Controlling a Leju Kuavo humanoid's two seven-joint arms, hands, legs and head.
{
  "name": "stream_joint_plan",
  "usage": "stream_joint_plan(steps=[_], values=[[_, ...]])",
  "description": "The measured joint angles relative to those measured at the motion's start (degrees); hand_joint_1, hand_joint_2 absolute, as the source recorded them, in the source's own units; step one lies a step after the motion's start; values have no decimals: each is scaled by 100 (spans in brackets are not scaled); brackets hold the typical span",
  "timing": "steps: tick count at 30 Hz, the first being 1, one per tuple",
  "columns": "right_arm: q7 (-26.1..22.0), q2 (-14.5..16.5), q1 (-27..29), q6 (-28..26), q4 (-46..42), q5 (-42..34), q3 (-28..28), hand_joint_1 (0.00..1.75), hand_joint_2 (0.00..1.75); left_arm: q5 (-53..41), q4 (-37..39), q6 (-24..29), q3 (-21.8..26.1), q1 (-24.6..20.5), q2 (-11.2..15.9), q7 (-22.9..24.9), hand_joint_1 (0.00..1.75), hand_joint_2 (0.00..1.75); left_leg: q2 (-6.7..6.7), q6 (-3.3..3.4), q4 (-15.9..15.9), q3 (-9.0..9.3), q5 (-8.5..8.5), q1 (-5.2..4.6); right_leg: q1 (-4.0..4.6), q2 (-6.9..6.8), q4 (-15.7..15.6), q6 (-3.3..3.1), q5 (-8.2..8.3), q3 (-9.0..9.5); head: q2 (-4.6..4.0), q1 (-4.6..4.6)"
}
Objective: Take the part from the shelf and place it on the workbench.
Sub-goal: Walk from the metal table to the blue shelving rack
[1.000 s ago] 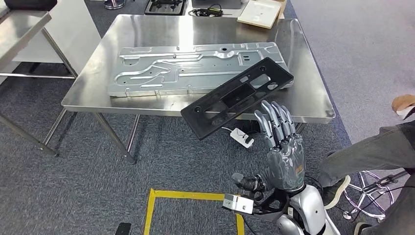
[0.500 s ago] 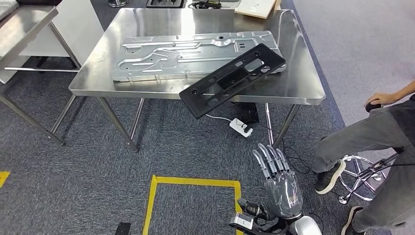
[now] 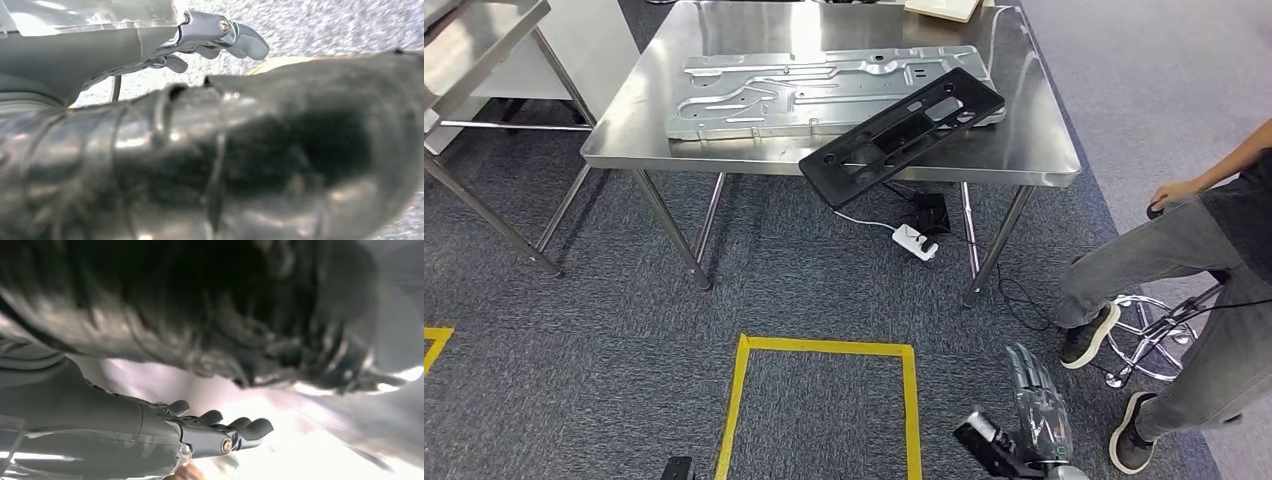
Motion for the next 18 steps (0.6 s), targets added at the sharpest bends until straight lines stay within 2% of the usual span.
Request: stream_joint_plan(steps=[1, 3, 4, 5, 6, 7, 8, 9, 10, 11, 13, 15, 16, 18], values=[[303, -8, -127, 194, 500, -170, -292, 0, 0, 5, 0, -26, 0, 6, 1, 29, 0, 0, 10, 36, -22, -22, 54, 7, -7, 14, 260, 15, -188, -107, 0, 13], [924, -31, -239, 727, 1216, -360, -728, 0, 0, -23, 1, -68, 1, 21, 16, 94, 0, 0, 5, 74, -4, -93, 114, -13, -11, 31, 1014, 44, -639, -410, 0, 31], [1174, -37, -270, 978, 1491, -389, -887, 0, 0, -50, 2, -84, 1, 31, 28, 126, 0, 0, 7, 70, 21, -133, 132, -18, -17, 34, 1313, 60, -766, -513, 0, 34], [1374, -40, -306, 1181, 1756, -406, -1031, 0, 0, -76, 2, -96, 1, 38, 39, 154, 0, 0, 11, 62, 56, -171, 142, -17, -26, 33, 1419, 75, -780, -516, 1, 33], [1504, -38, -347, 1309, 2003, -419, -1158, 0, 0, -92, 2, -104, 1, 41, 45, 172, 0, 0, 7, 46, 99, -209, 141, -12, -42, 34, 1294, 90, -688, -400, 0, 33], [1583, -33, -387, 1388, 2226, -427, -1269, 0, 0, -102, 2, -109, 1, 39, 48, 184, 0, 0, -3, 22, 154, -241, 128, -3, -66, 47, 972, 106, -532, -184, 0, 32], [1638, -28, -428, 1450, 2431, -435, -1365, 0, 0, -106, 2, -114, 0, 33, 49, 196, 0, 0, -15, -16, 224, -284, 101, 1, -94, 117, 597, 123, -426, 53, 0, 33], [1684, -23, -470, 1506, 2610, -439, -1448, 0, 0, -108, 2, -117, 0, 22, 49, 210, 0, 0, -35, -61, 306, -334, 67, 0, -112, 176, 295, 116, -354, 229, 0, 32], [1720, -20, -505, 1558, 2780, -436, -1529, 0, 0, -107, 2, -118, 0, 10, 49, 229, 0, 0, -53, -103, 374, -381, 41, -4, -116, 217, 115, 97, -336, 329, 0, 31], [1744, -19, -533, 1600, 2932, -423, -1608, 0, 0, -105, 2, -118, 0, 0, 49, 248, 0, 0, -75, -139, 418, -424, 27, -7, -106, 240, 64, 64, -364, 353, 0, 32], [1764, -11, -563, 1652, 3167, -360, -1740, 0, 0, -99, 2, -107, 0, -3, 56, 277, 0, 0, -126, -189, 440, -453, 24, 5, -83, 150, 68, -23, -350, 344, 0, 34], [1764, 3, -608, 1681, 3335, -238, -1815, 0, 0, -82, 2, -73, -1, 4, 68, 286, 0, 0, -135, -246, 607, -527, -101, 27, -92, 81, 41, -100, -326, 343, 0, 17], [1765, 13, -641, 1700, 3413, -149, -1840, 0, 0, -64, 2, -50, -1, 5, 73, 287, 0, 0, -126, -278, 854, -638, -254, 38, -96, 46, 30, -129, -316, 338, 0, 6], [1776, 22, -690, 1730, 3562, 27, -1874, 0, 0, -35, 2, -15, 0, 8, 73, 284, 0, 0, -109, -332, 1599, -991, -624, 54, -82, -30, 29, -155, -313, 326, 0, -8]])
